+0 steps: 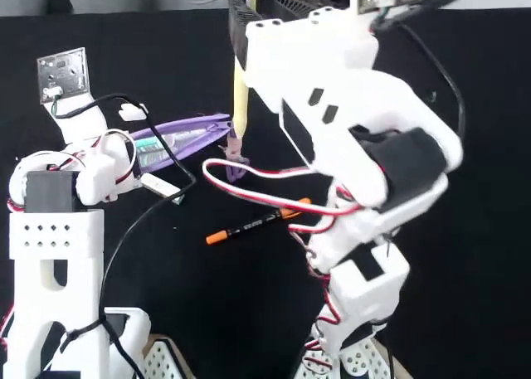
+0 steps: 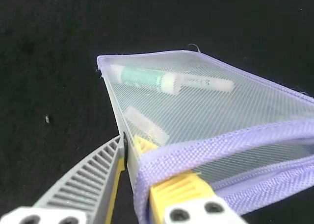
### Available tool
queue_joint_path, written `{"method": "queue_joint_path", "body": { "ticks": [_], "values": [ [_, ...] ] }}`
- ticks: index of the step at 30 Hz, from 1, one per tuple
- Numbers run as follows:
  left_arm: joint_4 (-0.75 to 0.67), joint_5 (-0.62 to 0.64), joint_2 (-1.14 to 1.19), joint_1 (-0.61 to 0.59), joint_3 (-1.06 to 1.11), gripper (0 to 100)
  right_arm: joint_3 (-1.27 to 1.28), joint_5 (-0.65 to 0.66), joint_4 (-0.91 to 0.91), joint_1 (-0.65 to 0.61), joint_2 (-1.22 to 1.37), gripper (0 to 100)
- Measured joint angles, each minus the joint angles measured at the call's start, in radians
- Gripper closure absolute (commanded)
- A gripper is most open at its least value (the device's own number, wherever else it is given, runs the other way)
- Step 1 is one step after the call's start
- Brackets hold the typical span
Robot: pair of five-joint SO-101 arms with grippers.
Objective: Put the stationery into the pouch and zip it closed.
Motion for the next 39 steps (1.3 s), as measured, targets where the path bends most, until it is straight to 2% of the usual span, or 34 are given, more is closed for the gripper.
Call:
{"method": "queue_joint_path", "body": {
  "ticks": [11, 16, 20, 39],
  "values": [
    [0.0, 0.0, 0.0, 0.0, 0.0, 97, 0.308, 0.0, 0.0, -0.003, -0.311, 98.8],
    [0.002, 0.0, 0.002, 0.0, -0.011, 97, 0.39, 0.0, -0.006, -0.008, -0.33, 98.8],
    [0.018, 0.0, 0.003, 0.003, -0.015, 97, 0.382, 0.008, -0.002, -0.06, -0.33, 98.8],
    [0.032, -0.018, 0.005, 0.003, -0.043, 97, 0.373, 0.009, -0.002, -0.094, -0.308, 98.8]
  ]
}}
